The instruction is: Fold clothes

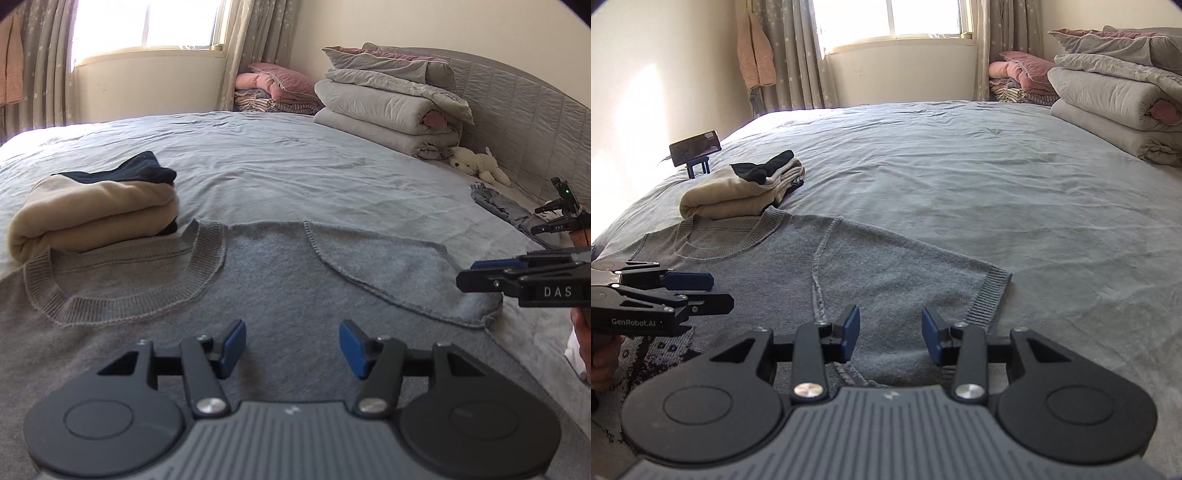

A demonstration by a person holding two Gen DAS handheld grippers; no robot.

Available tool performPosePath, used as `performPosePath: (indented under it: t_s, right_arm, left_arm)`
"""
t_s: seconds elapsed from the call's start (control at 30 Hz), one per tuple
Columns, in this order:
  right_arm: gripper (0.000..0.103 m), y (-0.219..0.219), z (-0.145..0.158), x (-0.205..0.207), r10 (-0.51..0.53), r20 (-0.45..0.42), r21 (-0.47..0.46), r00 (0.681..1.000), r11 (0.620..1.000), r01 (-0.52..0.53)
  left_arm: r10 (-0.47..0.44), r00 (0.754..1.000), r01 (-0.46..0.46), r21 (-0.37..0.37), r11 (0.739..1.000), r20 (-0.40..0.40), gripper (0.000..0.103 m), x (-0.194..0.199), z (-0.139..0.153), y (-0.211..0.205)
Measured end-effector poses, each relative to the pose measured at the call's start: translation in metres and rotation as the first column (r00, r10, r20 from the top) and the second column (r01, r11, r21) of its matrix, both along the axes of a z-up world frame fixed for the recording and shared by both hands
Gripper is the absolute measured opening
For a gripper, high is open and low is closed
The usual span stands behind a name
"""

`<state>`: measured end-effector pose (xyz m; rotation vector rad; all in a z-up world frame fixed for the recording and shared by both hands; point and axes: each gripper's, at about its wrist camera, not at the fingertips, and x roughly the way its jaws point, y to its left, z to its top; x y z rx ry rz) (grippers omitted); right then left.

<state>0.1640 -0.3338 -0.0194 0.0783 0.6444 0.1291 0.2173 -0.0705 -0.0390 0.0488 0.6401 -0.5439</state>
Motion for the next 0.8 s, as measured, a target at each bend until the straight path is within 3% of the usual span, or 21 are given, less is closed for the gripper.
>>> performPosePath:
  t_s: [0.07, 0.13, 0.4, 0.5, 0.67, 0.8]
  right_arm:
    - [0.042, 0.001, -0.012, 0.001, -0.004, -0.040, -0.015, 0.999, 1.000, 0.003]
    - [0.042, -0.003, -0.017, -0.009, -0.010, -0.027, -0.045, 1.000, 0.999, 0.008]
    - [0.048, -0.016, 0.005, -0.045, -0.072, -0.053, -0.075, 0.996, 0.995, 0.068]
    - [0.048, 0.012, 0.021, -0.039, -0.003, -0.020, -0.043, 1.000, 0.999, 0.002]
    - [0.050, 0.087, 0.024, -0.006, 0.134, -0.016, -0.080, 0.991, 0.988, -0.135]
    - [0.050, 0.121, 0.006, 0.023, 0.152, -0.033, -0.116, 0.988, 0.981, -0.155]
  left_arm:
    - [0.050, 0.999, -0.050, 0.008, 0.999, 0.001, 0.058, -0.004, -0.004, 0.032]
    - [0.088, 0.996, -0.088, -0.001, 0.996, -0.004, 0.058, -0.013, -0.004, 0.060]
    - [0.168, 0.986, -0.167, 0.073, 0.983, -0.011, 0.064, -0.048, 0.006, 0.131]
    - [0.181, 0.983, -0.181, 0.068, 0.981, 0.000, 0.064, -0.038, 0.013, 0.124]
    - [0.133, 0.991, -0.133, 0.069, 0.989, 0.014, 0.064, -0.012, 0.010, 0.088]
    - [0.073, 0.997, -0.075, 0.085, 0.994, 0.030, 0.064, 0.006, -0.002, 0.056]
